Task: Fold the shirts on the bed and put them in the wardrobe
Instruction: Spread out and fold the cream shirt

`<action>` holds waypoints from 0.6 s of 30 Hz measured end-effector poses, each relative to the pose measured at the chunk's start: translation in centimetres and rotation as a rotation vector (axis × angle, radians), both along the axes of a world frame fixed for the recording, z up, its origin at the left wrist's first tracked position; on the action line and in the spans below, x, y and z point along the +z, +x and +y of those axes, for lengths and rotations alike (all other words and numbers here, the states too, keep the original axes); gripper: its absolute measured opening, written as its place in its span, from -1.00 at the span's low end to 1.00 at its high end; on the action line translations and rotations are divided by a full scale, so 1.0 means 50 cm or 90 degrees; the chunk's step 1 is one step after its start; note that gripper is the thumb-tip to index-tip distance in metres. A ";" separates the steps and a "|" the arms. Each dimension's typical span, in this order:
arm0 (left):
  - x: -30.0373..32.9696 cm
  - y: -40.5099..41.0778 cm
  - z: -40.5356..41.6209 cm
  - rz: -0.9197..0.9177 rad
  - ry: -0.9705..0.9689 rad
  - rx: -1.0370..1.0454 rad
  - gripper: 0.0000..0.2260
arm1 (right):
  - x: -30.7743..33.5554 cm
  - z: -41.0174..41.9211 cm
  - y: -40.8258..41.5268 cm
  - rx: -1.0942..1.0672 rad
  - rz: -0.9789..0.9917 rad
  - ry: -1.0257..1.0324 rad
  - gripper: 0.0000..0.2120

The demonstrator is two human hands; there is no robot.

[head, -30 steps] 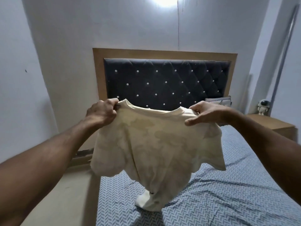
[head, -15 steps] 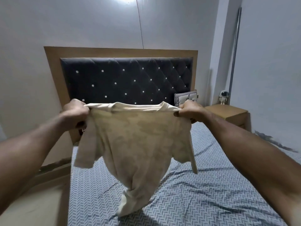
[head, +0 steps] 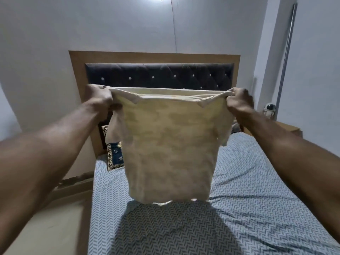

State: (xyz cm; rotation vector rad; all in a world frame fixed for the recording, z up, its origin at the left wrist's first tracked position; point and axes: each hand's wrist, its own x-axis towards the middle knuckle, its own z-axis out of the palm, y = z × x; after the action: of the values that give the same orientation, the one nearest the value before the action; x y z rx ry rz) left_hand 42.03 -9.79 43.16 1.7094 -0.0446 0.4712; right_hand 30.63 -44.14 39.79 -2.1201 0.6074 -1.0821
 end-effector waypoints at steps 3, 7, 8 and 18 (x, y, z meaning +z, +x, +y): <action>-0.035 0.013 0.019 -0.043 0.006 0.086 -0.82 | -0.001 -0.004 -0.010 -0.042 -0.012 -0.081 -0.75; -0.047 0.025 0.057 -0.141 0.060 0.105 -0.78 | 0.005 -0.024 -0.005 0.012 -0.059 -0.082 -0.64; -0.049 0.022 0.065 -0.171 0.063 0.110 -0.77 | 0.005 -0.027 -0.011 0.039 -0.086 -0.094 -0.63; -0.244 0.076 0.124 0.138 0.729 0.090 -0.93 | -0.192 -0.070 0.002 0.181 0.327 0.010 -0.81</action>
State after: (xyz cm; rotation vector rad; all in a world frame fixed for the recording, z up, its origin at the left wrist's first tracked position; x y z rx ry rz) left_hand 45.84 -3.59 30.96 2.8963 -0.0374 0.3723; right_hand 30.73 -47.66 30.20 -2.3917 0.5161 -0.3732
